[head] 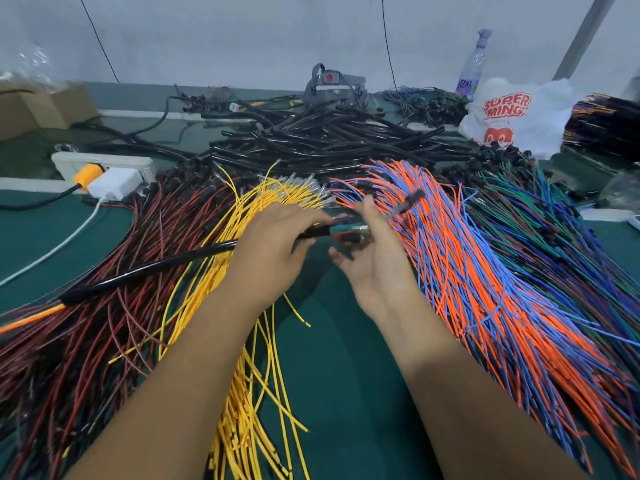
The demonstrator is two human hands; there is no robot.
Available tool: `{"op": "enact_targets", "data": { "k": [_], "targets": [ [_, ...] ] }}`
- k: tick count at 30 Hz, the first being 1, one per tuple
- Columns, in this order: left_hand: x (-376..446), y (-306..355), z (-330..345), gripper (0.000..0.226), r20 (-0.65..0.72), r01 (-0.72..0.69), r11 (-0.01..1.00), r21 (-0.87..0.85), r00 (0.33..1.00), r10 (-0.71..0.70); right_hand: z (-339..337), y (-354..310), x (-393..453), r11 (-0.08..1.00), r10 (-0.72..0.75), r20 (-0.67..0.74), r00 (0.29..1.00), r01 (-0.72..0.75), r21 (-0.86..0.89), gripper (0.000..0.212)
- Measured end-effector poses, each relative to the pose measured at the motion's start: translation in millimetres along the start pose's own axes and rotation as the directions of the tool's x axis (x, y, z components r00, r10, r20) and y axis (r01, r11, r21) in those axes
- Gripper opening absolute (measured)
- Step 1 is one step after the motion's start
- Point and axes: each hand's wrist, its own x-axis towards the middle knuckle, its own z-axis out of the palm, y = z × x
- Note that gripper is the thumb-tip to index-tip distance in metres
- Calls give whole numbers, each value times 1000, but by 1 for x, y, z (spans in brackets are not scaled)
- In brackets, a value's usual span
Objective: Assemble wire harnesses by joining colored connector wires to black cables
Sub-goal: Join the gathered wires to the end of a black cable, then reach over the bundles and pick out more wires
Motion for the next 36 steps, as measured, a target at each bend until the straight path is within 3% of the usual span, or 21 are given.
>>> {"op": "enact_targets", "data": {
  "k": [3,7,11,15,17,19,21,24,28,31,34,36],
  "targets": [
    [-1,0,-4,40,45,-2,997,76,999,-1,-5,-4,1,999,18,23,1000,-18,32,20],
    [-2,-8,-13,32,86,129,958,257,984,-156,-11,-13,5,982,-43,-52,998,52,182,43],
    [-2,-16,-28,28,70,286,902,323,944,-324,-15,-24,5,934,-32,-97,995,65,352,30],
    [-3,-17,-54,24,140,342,856,387,896,-421,-8,-31,2,878,-30,-111,993,80,473,27],
    [-1,-20,-78,28,209,398,866,302,859,-467,2,-36,0,836,-25,-91,996,70,544,28],
    [3,-21,-104,33,221,486,867,109,838,-498,19,-38,-2,807,-9,-27,1000,24,590,28],
    [7,-22,-130,34,140,552,833,-41,829,-542,45,-34,-6,842,33,73,997,-67,536,26],
    [9,-30,-167,34,-5,608,787,-110,791,-612,90,-15,-15,943,132,246,960,-198,268,32],
    [5,-53,-229,35,-216,615,789,6,771,-599,132,17,-37,970,233,435,870,-178,-165,28],
    [-12,-81,-277,48,-363,664,737,122,721,-590,139,29,-45,948,251,447,859,-125,-293,29],
    [-39,-124,-301,39,-451,744,568,352,667,-593,129,31,-46,938,233,404,884,-95,-334,26],
    [-68,-151,-295,53,-436,811,317,491,545,-717,118,31,-44,922,216,367,905,-65,-382,25]
  ]
}}
